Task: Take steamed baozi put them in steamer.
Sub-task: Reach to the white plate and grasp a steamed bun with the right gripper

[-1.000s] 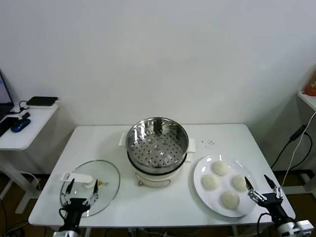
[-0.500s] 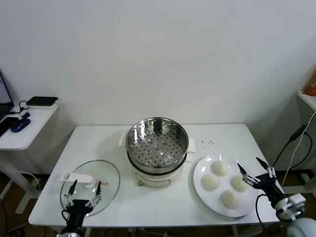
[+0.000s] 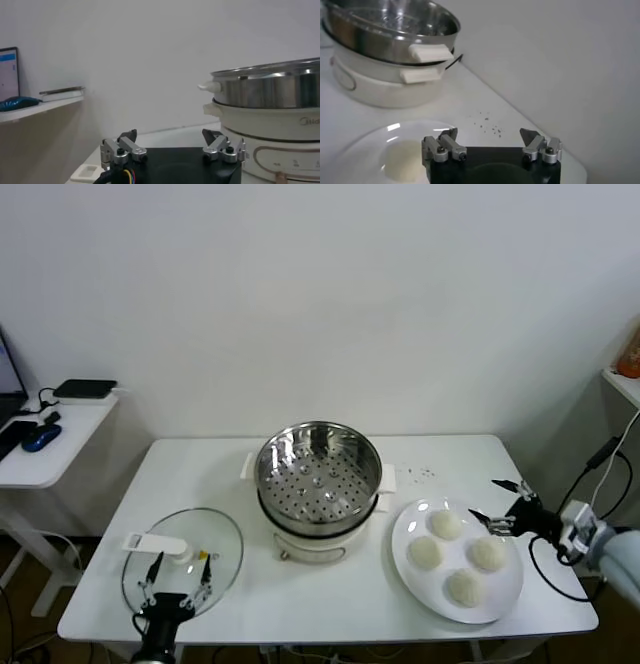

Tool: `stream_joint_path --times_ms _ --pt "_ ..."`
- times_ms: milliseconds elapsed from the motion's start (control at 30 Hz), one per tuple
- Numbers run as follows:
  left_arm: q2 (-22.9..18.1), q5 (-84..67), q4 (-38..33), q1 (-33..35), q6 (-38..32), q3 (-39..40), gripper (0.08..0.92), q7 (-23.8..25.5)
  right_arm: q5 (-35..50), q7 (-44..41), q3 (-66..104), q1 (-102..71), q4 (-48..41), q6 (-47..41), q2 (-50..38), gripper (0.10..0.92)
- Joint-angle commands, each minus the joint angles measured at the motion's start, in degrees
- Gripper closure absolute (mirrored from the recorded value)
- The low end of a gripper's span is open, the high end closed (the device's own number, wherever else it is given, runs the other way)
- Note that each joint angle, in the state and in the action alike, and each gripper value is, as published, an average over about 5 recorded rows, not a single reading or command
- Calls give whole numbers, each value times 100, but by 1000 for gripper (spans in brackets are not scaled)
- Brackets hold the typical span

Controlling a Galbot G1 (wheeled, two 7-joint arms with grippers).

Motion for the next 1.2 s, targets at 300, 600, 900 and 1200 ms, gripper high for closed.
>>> stream_joint_path --times_ms 300,600,900,1200 --pt "103 -70 -42 -111 117 -11 177 -41 -458 -2062 -5426 5544 -1547 -33 -240 203" --pt "132 -155 -95 -158 195 -100 177 -19 -446 -2638 -8054 7695 -2176 220 616 203" --pt "148 -160 -143 -168 240 -179 177 -15 -587 -2957 -9214 8471 -3062 322 1721 203" --pt "128 -160 -186 -243 337 -216 177 -9 -753 -2884 -9094 8103 -3595 409 2171 203"
